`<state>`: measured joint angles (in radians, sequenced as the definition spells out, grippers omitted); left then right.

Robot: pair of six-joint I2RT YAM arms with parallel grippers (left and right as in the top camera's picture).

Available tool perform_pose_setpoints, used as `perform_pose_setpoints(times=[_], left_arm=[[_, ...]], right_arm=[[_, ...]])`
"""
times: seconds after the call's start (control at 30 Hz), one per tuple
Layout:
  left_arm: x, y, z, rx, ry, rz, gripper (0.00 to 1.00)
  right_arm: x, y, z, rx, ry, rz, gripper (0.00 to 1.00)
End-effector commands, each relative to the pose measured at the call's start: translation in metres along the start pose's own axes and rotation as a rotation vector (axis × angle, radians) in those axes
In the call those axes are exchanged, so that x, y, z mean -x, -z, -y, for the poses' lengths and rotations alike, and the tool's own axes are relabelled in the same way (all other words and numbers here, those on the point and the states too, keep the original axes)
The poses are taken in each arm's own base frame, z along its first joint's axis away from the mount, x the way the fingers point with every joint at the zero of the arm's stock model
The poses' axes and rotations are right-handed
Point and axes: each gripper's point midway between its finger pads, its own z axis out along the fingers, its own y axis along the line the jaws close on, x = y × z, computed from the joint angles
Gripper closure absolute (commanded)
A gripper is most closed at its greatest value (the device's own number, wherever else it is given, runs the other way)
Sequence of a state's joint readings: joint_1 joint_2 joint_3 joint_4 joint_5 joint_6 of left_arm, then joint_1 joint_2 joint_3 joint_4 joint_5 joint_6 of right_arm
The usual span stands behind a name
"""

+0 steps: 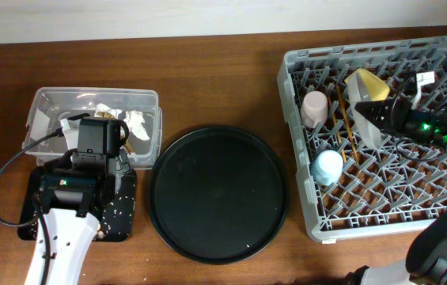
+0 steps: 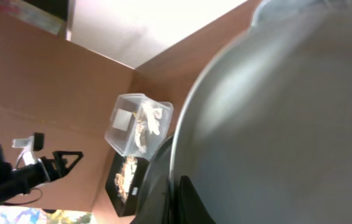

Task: Sort waste into correct bins and load items into the dishwasher rack
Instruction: 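Lift the white plate with the right gripper and carry it over the rack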

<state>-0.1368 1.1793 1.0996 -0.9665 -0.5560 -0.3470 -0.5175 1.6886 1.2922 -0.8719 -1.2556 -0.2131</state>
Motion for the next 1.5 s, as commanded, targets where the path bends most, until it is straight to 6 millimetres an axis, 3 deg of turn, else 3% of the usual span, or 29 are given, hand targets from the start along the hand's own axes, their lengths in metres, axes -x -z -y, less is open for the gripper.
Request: perform_pose_setpoints(times=[0.0,0.27,0.43,0.5,0.63,0.83,1.0,1.17,1.27,1.47], left_arm=[[0.0,0.0,-0.001,0.001,-0.005,0.0,0.01],[0.0,0.0,-0.001,0.001,-0.005,0.0,0.01],[0.0,0.0,-0.001,0.001,-0.005,0.0,0.01],[0.0,0.0,-0.001,0.001,-0.005,0.0,0.01],[0.0,0.0,-0.001,0.001,-0.005,0.0,0.01],[0.0,0.0,-0.001,0.001,-0.005,0.0,0.01],[0.0,0.0,-0.001,0.001,-0.005,0.0,0.01],[0.0,0.0,-0.001,0.001,-0.005,0.0,0.01],[0.0,0.0,-0.001,0.001,-0.005,0.0,0.01],[0.0,0.0,-0.001,0.001,-0.005,0.0,0.01]], right_arm=[[-0.007,-0.004,0.017,-0.025,-0.041,-0.028,0.96],[-0.004,-0.003,0.016,-0.029,-0.034,-0.023,0.96],[0.008,0.001,0.001,0.0,-0.002,-0.003,0.96],[0.014,0.003,-0.002,-0.003,0.015,0.004,0.87],[0.023,0.018,0.003,-0.028,0.021,0.043,0.86],[0.032,0.056,0.024,-0.086,-0.074,0.136,0.88],[0.033,0.062,0.021,-0.093,-0.111,0.151,0.89],[0.013,0.049,0.022,-0.267,-0.102,0.052,0.74],[-0.005,0.02,0.012,-0.376,-0.012,-0.074,0.68],[-0.051,-0.032,0.016,-0.677,0.182,-0.363,0.62]])
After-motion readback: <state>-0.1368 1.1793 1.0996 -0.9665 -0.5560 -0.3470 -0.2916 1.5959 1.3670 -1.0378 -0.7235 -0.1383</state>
